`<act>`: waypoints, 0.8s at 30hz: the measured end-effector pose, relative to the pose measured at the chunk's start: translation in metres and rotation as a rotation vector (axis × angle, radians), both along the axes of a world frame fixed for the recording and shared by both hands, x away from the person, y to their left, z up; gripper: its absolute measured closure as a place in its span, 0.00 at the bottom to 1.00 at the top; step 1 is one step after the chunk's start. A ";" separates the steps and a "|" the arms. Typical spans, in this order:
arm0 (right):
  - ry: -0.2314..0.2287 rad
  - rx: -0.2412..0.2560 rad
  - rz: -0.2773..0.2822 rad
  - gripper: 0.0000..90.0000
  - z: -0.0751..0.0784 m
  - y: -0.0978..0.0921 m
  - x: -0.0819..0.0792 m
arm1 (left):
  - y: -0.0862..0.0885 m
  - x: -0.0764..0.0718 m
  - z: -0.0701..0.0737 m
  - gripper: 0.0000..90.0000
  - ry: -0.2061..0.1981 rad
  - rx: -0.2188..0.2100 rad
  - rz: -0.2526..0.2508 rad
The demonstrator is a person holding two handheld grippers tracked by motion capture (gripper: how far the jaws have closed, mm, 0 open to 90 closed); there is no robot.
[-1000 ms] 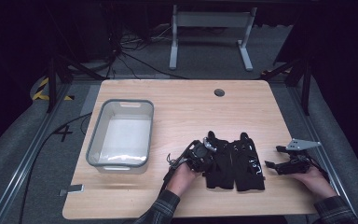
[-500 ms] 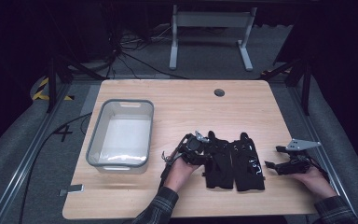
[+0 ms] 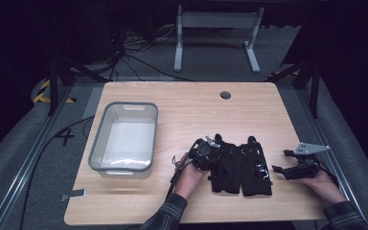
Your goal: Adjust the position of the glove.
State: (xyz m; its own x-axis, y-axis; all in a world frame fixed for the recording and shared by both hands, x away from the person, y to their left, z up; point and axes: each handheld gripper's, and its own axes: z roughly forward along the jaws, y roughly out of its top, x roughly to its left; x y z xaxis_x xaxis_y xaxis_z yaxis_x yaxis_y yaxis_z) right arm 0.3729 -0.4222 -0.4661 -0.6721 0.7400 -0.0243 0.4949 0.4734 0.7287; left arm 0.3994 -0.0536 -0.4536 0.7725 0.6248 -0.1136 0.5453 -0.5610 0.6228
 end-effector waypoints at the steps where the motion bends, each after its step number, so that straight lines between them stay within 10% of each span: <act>1: -0.001 0.000 0.004 0.14 0.000 0.000 0.000 | -0.001 0.000 0.000 0.85 -0.001 0.001 0.003; 8: 0.004 0.004 0.033 0.31 0.005 0.003 -0.001 | -0.004 -0.001 0.001 0.97 -0.024 0.004 0.011; 15: 0.009 0.066 0.158 0.77 0.015 0.020 -0.008 | 0.006 0.001 0.009 0.97 0.011 -0.108 0.029; 24: 0.037 0.046 0.210 0.99 0.014 0.037 -0.004 | 0.012 0.000 0.019 0.97 0.025 -0.202 0.030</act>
